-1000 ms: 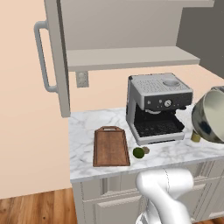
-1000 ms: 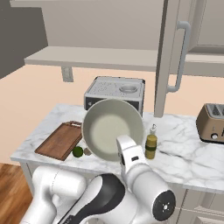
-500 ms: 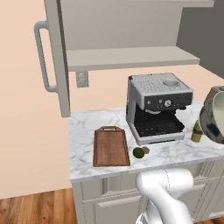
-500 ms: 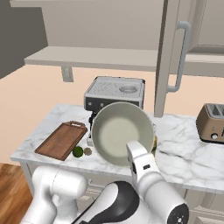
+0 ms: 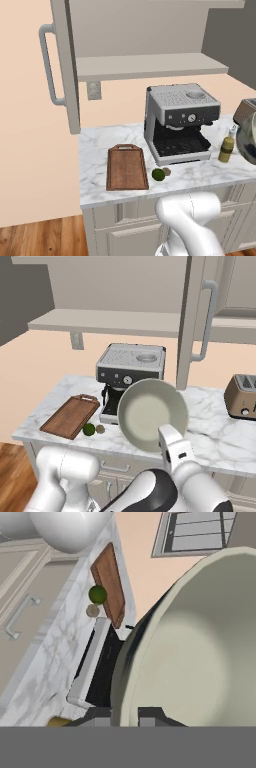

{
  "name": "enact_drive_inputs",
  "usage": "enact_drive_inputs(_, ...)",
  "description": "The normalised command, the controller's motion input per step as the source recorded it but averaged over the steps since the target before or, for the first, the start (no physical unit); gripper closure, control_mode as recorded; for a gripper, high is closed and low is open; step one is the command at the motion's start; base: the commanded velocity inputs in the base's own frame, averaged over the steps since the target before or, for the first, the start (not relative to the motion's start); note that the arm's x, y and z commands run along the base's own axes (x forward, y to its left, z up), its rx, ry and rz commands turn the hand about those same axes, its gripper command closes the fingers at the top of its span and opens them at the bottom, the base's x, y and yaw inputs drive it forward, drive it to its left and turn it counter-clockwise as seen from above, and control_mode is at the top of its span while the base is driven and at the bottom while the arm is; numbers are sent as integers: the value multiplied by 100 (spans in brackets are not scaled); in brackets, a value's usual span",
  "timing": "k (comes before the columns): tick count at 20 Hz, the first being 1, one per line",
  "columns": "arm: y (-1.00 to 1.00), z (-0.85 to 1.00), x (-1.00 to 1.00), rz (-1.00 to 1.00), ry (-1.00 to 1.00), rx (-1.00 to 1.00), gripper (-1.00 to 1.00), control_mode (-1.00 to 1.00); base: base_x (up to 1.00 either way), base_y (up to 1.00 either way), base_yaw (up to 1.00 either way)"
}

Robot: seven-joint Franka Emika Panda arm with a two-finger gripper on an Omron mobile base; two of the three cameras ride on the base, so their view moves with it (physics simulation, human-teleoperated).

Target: Open the cabinet. Place the bowl and condiment on the counter. Then place the lime and garlic on the cutting board.

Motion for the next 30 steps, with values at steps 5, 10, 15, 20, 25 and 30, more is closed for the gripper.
enact_drive_inputs(5, -41, -11, 0, -1, 0, 0, 100, -100, 0, 0, 0)
enact_drive_inputs(10, -43, -7, 0, 0, 0, 0, 100, -100, 0, 0, 0)
enact_drive_inputs(15, -41, -8, 0, 0, -1, 0, 100, -100, 0, 0, 0)
enact_drive_inputs(20, -40, -7, 0, 0, -2, 0, 100, -100, 0, 0, 0)
enact_drive_inputs(25, -36, -12, 1, 0, -2, 0, 100, -100, 0, 0, 0)
enact_drive_inputs(30, -17, -20, 21, 0, 0, 0, 100, -100, 0, 0, 0)
